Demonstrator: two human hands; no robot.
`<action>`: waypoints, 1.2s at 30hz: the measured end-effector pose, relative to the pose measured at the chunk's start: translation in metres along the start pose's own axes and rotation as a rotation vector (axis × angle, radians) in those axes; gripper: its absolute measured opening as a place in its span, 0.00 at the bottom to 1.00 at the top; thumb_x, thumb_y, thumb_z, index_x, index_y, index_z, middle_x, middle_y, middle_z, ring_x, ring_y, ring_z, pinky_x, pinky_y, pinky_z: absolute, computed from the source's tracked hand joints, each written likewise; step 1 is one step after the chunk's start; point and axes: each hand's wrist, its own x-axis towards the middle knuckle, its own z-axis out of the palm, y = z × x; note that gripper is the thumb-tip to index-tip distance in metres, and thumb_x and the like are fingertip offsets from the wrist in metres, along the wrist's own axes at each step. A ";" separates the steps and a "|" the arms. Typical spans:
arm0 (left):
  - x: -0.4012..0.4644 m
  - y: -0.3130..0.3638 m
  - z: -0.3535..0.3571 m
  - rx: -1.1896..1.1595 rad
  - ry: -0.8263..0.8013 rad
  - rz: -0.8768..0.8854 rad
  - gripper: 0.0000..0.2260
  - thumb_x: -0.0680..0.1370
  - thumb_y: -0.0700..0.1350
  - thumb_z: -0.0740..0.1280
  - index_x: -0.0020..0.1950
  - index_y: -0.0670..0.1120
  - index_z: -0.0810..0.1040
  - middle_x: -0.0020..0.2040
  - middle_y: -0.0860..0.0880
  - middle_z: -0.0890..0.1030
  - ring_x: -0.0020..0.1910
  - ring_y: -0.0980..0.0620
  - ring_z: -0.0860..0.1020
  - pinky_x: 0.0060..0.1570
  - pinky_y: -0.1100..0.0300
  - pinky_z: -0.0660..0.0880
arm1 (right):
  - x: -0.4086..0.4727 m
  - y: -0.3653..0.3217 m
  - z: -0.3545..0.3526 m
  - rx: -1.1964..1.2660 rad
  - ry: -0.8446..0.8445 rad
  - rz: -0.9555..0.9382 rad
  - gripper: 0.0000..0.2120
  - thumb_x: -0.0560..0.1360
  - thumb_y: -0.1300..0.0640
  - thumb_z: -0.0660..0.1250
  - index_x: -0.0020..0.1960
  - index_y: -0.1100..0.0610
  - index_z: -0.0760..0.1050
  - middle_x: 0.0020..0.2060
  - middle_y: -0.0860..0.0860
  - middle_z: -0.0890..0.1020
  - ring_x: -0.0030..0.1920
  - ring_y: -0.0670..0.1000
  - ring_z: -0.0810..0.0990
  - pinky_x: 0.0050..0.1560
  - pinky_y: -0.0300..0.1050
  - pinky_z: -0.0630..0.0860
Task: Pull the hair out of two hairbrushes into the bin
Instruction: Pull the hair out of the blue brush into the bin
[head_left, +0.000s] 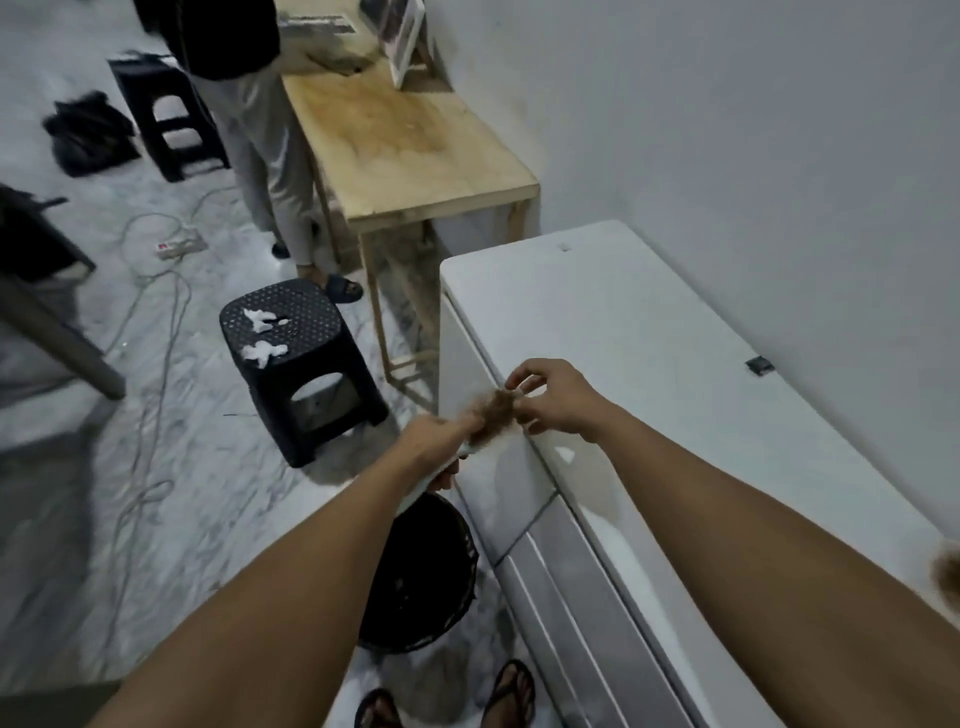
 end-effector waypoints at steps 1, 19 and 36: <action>0.001 -0.013 -0.012 -0.017 0.037 0.003 0.20 0.75 0.57 0.69 0.37 0.39 0.77 0.27 0.42 0.74 0.20 0.49 0.69 0.23 0.63 0.66 | 0.005 -0.006 0.015 -0.016 -0.025 0.002 0.07 0.74 0.64 0.66 0.51 0.58 0.79 0.47 0.57 0.79 0.37 0.54 0.81 0.42 0.51 0.82; 0.061 -0.225 -0.034 -0.112 0.260 -0.233 0.21 0.71 0.62 0.70 0.45 0.43 0.83 0.37 0.43 0.85 0.24 0.48 0.78 0.22 0.62 0.69 | 0.087 0.101 0.253 -0.247 -0.021 -0.188 0.08 0.72 0.61 0.72 0.51 0.57 0.83 0.50 0.56 0.83 0.48 0.55 0.82 0.53 0.45 0.78; 0.162 -0.441 0.071 -0.042 0.413 -0.248 0.18 0.72 0.57 0.68 0.32 0.44 0.79 0.29 0.45 0.83 0.22 0.47 0.80 0.28 0.55 0.78 | 0.134 0.319 0.393 0.006 -0.112 -0.054 0.08 0.72 0.59 0.72 0.51 0.51 0.82 0.47 0.51 0.84 0.49 0.50 0.83 0.51 0.48 0.82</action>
